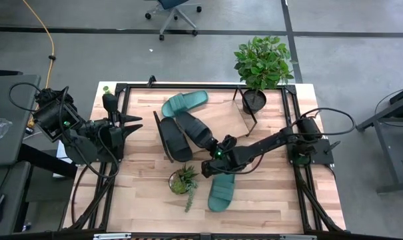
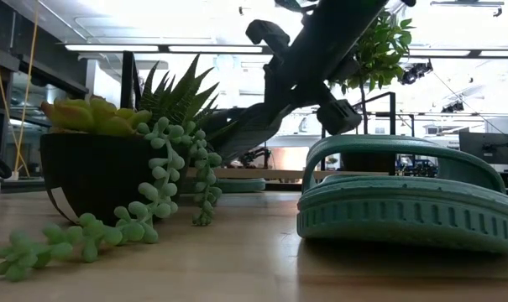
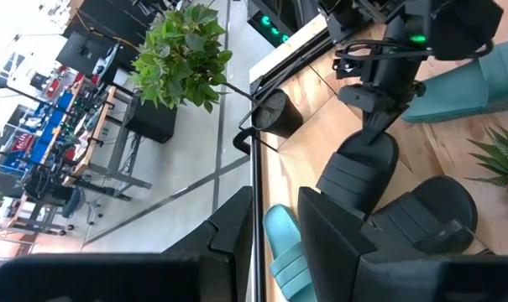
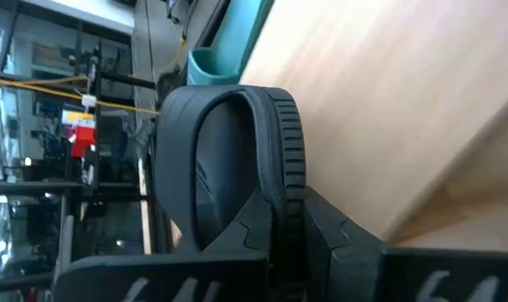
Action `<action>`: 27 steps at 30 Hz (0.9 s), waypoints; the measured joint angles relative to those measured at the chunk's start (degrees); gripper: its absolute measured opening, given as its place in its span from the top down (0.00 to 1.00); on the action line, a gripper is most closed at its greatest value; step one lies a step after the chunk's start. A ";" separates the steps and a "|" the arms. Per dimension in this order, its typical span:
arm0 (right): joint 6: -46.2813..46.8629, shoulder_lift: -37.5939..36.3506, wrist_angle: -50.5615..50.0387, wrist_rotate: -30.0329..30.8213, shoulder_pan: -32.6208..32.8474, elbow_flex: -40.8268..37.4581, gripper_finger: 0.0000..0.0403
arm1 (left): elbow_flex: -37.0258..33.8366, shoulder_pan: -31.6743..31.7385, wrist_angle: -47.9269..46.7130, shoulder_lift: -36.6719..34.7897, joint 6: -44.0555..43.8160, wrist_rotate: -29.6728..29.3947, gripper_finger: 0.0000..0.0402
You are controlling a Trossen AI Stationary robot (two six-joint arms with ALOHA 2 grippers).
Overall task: Pick and place slides into the shelf
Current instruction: Put the black slipper on the shelf
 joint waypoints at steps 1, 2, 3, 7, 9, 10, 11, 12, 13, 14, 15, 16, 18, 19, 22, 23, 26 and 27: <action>-0.02 0.00 -0.06 -0.10 0.24 0.00 0.99 | 0.00 0.00 0.00 0.00 0.00 0.00 0.79; -0.02 0.00 0.00 -0.13 0.42 0.00 0.99 | 0.00 0.00 0.00 0.00 0.00 -0.01 0.79; 0.06 0.00 -0.06 -0.15 0.51 0.00 0.99 | 0.00 0.00 0.00 0.00 0.00 -0.02 0.79; 0.38 0.00 -0.53 -0.83 0.72 0.00 0.99 | 0.00 0.00 0.00 0.00 0.00 -0.02 0.79; 0.41 0.00 -0.86 -1.23 0.80 0.00 0.99 | 0.00 0.00 0.00 0.00 0.01 -0.02 0.79; 0.41 0.00 -0.92 -1.29 0.84 0.00 0.99 | 0.00 0.00 0.00 0.00 0.01 -0.02 0.79; 0.41 0.00 -0.93 -1.37 0.85 0.00 0.99 | 0.00 0.00 0.00 0.00 0.00 -0.01 0.79; 0.41 0.00 -0.97 -1.71 0.87 0.00 0.99 | 0.00 0.00 0.00 0.00 0.00 -0.02 0.79; 0.41 0.00 -1.06 -2.21 0.85 0.00 0.99 | 0.00 0.00 0.00 0.02 0.01 0.00 0.79; 0.41 0.00 -1.22 -2.52 0.85 0.00 0.99 | 0.00 0.00 0.00 0.02 0.01 0.00 0.79; 0.36 0.00 -1.27 -2.73 0.85 0.00 0.99 | 0.00 0.00 0.00 0.02 0.00 0.00 0.79; 0.24 0.00 -1.27 -2.97 0.85 0.00 0.99 | 0.00 0.00 0.00 0.02 0.00 0.00 0.79; -0.07 0.00 -1.27 -3.91 0.83 0.00 0.98 | 0.00 0.00 0.00 0.02 0.00 -0.01 0.79; -0.05 0.00 -1.27 -4.30 0.83 0.00 0.97 | 0.00 0.00 0.00 0.02 0.00 -0.01 0.79; -0.28 0.00 -1.20 -5.76 0.83 -0.02 0.93 | 0.00 0.00 0.00 0.04 0.01 -0.01 0.79; -0.38 0.00 -1.20 -6.30 0.83 -0.02 0.92 | 0.00 0.00 0.00 0.04 0.02 0.00 0.79; -0.52 0.00 -1.16 -6.90 0.87 -0.02 0.89 | 0.00 0.00 0.00 0.04 0.57 -0.07 0.79; -0.53 0.00 -1.12 -6.90 0.87 -0.02 0.89 | 0.00 -0.02 0.00 0.04 0.90 -0.30 0.79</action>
